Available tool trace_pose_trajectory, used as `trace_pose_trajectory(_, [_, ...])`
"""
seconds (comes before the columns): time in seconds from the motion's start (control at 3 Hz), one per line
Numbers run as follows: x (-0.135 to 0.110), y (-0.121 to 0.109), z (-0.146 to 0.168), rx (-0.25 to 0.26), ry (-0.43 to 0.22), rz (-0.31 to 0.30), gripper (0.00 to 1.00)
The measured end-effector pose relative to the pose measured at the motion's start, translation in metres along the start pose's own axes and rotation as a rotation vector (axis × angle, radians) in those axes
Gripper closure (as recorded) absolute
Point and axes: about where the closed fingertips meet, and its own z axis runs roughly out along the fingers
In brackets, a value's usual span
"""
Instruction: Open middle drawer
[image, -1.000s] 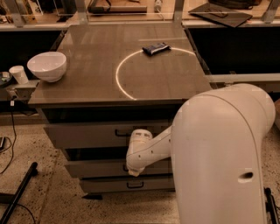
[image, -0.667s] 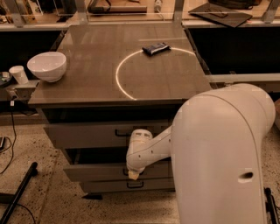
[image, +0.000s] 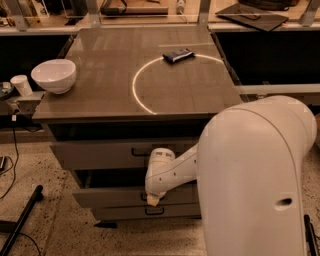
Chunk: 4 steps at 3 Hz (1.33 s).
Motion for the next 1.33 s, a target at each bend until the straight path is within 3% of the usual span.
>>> trace_pose_trajectory(1.33, [0.022, 0.021, -0.015, 0.007, -0.008, 0.009, 1.0])
